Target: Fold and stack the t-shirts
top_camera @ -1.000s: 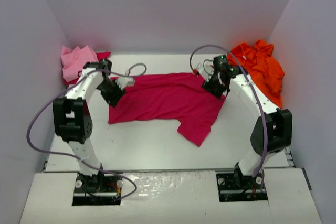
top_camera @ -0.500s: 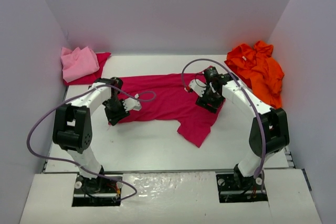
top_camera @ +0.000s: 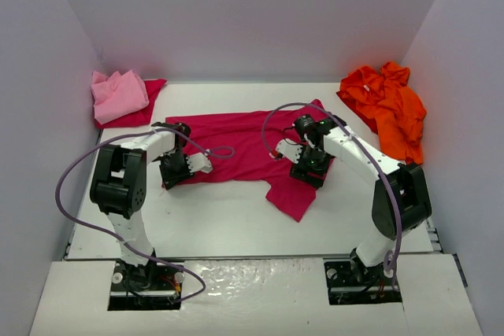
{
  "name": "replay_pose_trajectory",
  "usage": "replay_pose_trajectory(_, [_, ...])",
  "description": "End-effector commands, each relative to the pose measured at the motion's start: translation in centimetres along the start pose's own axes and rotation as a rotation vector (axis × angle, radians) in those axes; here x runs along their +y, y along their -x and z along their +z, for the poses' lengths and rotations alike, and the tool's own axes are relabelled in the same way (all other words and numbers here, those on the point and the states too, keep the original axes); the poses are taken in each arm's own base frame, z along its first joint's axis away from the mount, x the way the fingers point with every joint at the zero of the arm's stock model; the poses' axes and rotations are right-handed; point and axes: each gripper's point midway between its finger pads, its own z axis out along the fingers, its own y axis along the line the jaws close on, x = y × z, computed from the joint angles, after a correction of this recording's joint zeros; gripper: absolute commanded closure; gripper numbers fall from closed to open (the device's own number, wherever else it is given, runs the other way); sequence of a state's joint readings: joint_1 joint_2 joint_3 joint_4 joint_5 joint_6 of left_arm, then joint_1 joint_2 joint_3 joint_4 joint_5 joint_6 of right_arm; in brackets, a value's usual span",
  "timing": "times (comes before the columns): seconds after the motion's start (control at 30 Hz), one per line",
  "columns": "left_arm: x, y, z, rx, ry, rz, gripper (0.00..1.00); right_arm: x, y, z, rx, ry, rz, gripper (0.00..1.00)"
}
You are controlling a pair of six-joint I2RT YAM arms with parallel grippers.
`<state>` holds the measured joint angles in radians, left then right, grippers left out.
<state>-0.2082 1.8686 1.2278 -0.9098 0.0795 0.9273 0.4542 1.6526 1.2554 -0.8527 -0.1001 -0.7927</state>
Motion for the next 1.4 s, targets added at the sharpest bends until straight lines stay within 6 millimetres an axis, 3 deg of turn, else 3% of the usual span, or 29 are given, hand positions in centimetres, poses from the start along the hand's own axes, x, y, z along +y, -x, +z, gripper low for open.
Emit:
replay_pose_trajectory(0.0, [1.5, 0.4, -0.2, 0.002, 0.052, -0.014, 0.79, 4.2, -2.4, -0.3, 0.09, 0.117, -0.067, 0.39])
replay_pose_trajectory(0.2, [1.6, 0.5, 0.0, 0.003, 0.059, -0.04, 0.8, 6.8, -2.3, 0.6, 0.104, 0.173, -0.119, 0.39])
replay_pose_trajectory(0.63, [1.5, 0.4, 0.1, 0.007, 0.07, -0.081, 0.81, 12.5, 0.7, 1.8, 0.083, 0.192, -0.26, 0.38])
replay_pose_trajectory(1.0, [1.4, 0.5, 0.3, 0.01, 0.067, -0.086, 0.81, 13.9, 0.6, 5.1, 0.093, 0.197, -0.248, 0.37])
replay_pose_trajectory(1.37, [1.1, 0.8, 0.3, 0.016, 0.068, -0.082, 0.82, 12.4, 2.1, 7.5, 0.071, 0.111, -0.222, 0.37])
